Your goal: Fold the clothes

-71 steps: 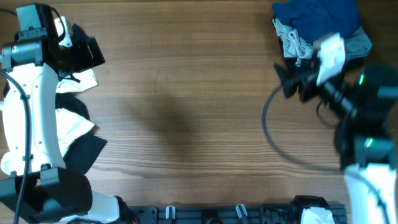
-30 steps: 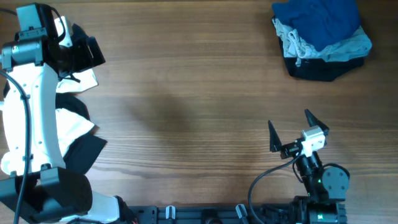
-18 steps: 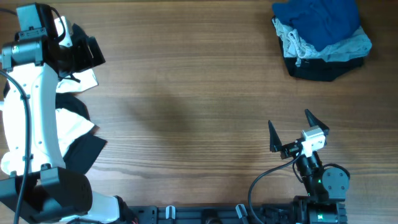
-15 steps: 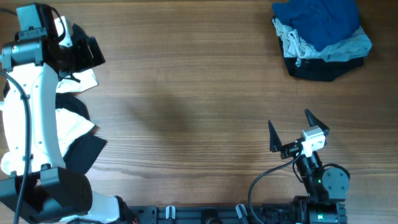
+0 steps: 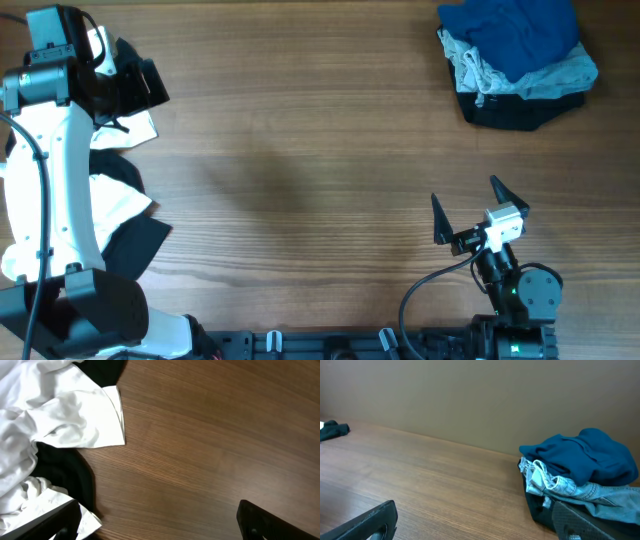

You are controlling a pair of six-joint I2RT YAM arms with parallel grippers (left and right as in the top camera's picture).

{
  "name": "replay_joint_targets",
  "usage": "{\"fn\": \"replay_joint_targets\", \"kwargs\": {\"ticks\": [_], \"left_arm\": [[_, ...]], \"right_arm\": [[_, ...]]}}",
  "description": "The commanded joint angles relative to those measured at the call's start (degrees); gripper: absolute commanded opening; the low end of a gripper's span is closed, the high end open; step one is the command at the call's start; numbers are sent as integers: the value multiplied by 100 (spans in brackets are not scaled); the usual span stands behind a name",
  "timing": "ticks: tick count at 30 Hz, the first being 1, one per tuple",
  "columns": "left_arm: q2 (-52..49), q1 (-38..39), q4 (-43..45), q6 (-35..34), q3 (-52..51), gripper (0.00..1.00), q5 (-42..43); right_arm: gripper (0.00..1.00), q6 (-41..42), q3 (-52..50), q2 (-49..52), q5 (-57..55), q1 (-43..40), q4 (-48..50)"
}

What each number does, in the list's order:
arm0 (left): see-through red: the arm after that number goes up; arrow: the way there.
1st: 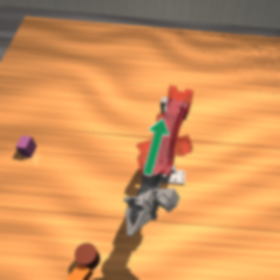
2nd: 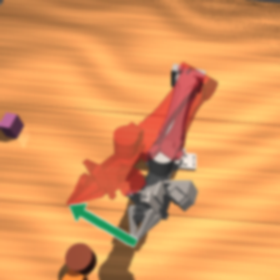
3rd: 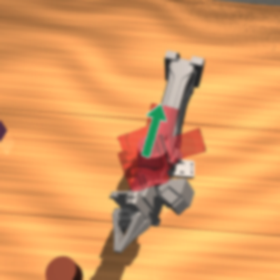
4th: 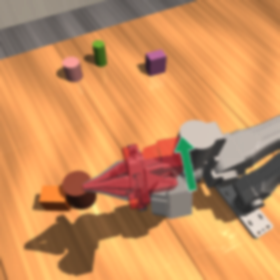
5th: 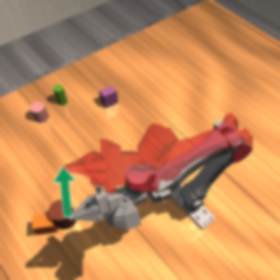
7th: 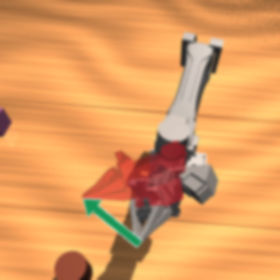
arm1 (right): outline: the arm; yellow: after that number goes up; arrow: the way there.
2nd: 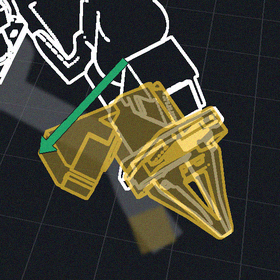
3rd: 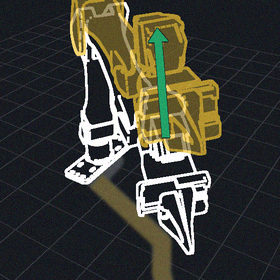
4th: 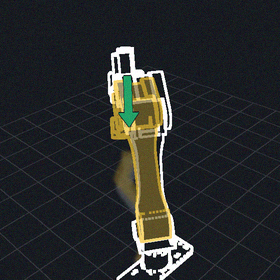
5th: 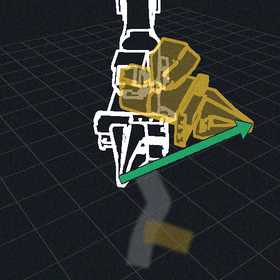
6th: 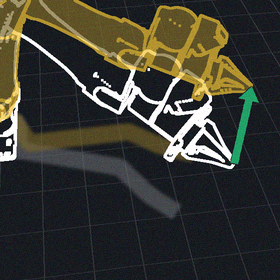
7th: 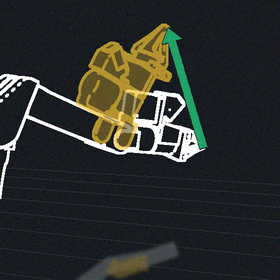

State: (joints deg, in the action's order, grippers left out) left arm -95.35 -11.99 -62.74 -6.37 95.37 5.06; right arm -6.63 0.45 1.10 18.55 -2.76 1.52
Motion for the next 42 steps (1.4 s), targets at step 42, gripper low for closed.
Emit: {"fn": "replay_joint_targets", "kwargs": {"ticks": [42], "left_arm": [[8465,940,5337,-11,-7528,100,839]], "right_arm": [[100,63,-15,-46,-57,33,11]]}}
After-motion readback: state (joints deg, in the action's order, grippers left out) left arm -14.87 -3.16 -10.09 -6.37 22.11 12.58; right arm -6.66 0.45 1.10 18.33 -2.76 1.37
